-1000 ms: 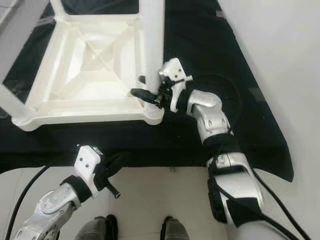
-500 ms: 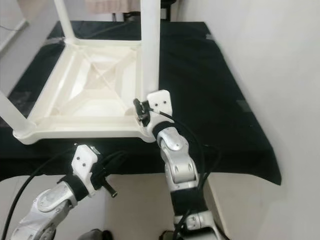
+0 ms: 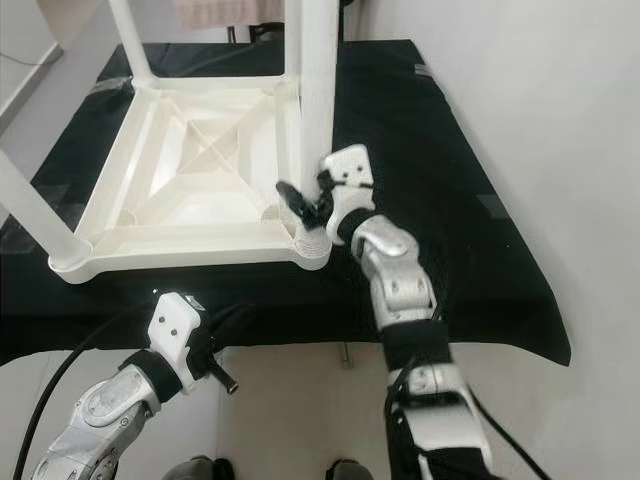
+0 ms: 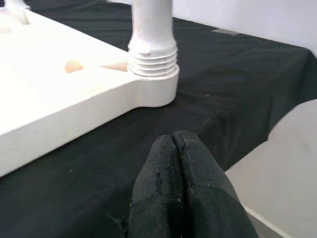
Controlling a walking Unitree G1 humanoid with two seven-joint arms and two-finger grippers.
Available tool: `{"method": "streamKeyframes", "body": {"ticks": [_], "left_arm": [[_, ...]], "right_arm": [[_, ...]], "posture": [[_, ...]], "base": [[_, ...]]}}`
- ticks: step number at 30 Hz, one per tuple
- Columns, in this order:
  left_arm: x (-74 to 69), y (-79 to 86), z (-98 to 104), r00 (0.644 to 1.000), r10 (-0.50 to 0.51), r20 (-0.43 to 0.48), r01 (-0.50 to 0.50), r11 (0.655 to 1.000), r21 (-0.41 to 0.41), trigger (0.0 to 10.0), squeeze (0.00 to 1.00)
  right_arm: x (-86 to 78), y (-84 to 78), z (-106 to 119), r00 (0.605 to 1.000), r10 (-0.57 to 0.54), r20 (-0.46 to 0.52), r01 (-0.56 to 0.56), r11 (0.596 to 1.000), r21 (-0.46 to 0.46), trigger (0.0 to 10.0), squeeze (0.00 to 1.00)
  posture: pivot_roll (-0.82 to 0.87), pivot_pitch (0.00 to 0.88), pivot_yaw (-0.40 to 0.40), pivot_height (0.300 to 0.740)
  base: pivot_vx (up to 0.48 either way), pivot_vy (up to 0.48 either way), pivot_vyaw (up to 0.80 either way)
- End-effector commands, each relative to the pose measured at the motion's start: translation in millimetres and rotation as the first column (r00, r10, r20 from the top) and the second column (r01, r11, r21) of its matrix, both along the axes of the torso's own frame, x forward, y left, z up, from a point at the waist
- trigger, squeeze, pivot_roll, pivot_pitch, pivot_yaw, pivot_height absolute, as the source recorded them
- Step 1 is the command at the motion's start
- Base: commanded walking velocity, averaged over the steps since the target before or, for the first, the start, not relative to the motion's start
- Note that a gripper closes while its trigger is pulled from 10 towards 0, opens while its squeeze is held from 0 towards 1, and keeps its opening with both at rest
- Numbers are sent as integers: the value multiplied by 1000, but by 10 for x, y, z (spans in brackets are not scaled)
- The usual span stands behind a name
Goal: Building children table
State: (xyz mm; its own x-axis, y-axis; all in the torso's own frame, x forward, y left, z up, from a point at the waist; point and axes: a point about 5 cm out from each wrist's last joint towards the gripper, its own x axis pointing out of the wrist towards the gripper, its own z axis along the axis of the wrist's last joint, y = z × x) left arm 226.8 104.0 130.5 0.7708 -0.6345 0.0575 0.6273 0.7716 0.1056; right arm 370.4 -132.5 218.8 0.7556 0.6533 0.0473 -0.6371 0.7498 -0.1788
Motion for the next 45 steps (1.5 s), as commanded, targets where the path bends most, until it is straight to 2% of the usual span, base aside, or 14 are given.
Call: {"method": "streamKeyframes", "body": {"ticks": [1,5,11,12,13,28,32,33,35,36,37,38,41,45], "left_arm": [[-61,-11,3,1000,4,19,-4,1000,14,10000,0],[-128,-37,24,999,13,48,-15,999,36,10000,0],[-164,-36,27,996,58,61,-60,998,26,10000,0],[-174,-35,27,994,79,71,-81,996,25,10000,0],[-182,-34,25,992,94,79,-96,995,24,10000,0],[-260,46,23,974,185,130,-193,980,49,10000,0],[-289,96,81,945,251,208,-270,961,64,10000,0],[-307,97,76,947,258,194,-271,961,46,10000,0],[-307,97,76,947,258,194,-271,961,46,10000,0],[-319,94,69,949,259,181,-269,963,32,10000,0],[-328,89,63,952,254,172,-261,965,25,10000,0],[-328,89,63,952,254,172,-261,965,25,10000,0],[-314,47,29,967,213,140,-216,976,8,10000,0],[-288,-60,18,989,102,109,-98,994,-43,10000,0]], "right_arm": [[-19,9,-25,984,176,-20,-177,984,-37,10000,0],[-7,-21,-38,957,285,-62,-290,953,-93,10000,0],[57,-58,-68,953,286,-103,-294,953,-71,10000,0],[80,-86,-100,951,287,-119,-295,954,-60,4196,0],[97,-117,-128,951,279,-133,-286,958,-33,0,0],[46,-514,-262,966,214,-147,-213,977,26,0,0],[-68,-710,-512,978,14,-208,-29,997,-66,0,0],[-114,-698,-647,960,-153,-236,135,987,-90,0,0],[-114,-698,-647,960,-153,-236,135,987,-90,0,0],[-157,-694,-726,931,-269,-249,249,962,-109,0,0],[-285,-630,-855,859,-433,-273,416,901,-121,0,0],[-285,-630,-855,859,-433,-273,416,901,-121,0,0],[-688,-144,-998,833,-432,-346,451,892,-29,0,0],[-556,-5,-899,874,-382,-301,394,919,-23,0,0]], "posture": [[74,130,-14,740],[88,122,-19,740],[99,116,-26,740],[103,115,-31,740],[110,111,-34,740],[92,108,-29,740],[86,122,-50,740],[80,129,-52,740],[80,129,-52,740],[80,129,-52,740],[66,141,-37,740],[66,141,-37,740],[44,133,-18,740],[41,124,-26,740]], "base": [[0,0,0],[0,0,0],[0,0,0],[0,0,0],[0,0,0],[0,0,0],[0,0,0],[0,0,0],[0,0,0],[0,0,0],[0,0,0],[0,0,0],[0,0,0],[0,0,0]]}}
